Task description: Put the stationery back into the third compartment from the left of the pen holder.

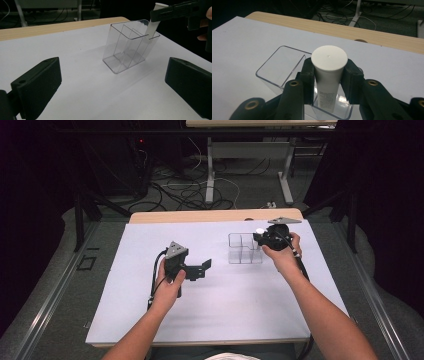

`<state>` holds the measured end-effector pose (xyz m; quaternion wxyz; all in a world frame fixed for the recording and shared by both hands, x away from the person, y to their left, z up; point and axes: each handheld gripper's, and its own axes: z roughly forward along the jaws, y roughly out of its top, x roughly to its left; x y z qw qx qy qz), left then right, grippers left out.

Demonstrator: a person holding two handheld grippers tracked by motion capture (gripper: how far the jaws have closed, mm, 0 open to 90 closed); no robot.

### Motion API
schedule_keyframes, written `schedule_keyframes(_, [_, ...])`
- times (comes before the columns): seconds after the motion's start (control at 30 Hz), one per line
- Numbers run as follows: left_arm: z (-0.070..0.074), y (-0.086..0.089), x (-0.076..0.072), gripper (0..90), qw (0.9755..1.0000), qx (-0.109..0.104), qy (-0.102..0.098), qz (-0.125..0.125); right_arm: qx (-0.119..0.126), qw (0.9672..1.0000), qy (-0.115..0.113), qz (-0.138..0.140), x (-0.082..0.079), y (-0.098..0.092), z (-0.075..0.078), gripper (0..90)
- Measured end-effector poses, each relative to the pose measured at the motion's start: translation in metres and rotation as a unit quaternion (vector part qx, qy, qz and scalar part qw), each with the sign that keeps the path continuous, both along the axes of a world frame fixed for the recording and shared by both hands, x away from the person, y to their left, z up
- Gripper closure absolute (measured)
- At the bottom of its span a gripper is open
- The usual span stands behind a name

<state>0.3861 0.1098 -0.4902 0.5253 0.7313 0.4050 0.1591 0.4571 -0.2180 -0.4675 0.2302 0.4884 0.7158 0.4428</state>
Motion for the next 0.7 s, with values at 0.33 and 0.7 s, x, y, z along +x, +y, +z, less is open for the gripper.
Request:
schedule_keyframes(0.33, [-0.0007,0.0006,0.0005,1.0,1.0000,0.001,0.003,0.001,0.000,0.9999,0.014,0.001,-0.0009,0.0000,-0.0011,65.3])
schedule_keyframes(0.7, [-0.0005,0.0012,0.0001,1.0,1.0000,0.001,0.004,0.004,0.006,0.9999,0.010,0.006,-0.0035,0.0015,0.0015,55.2])
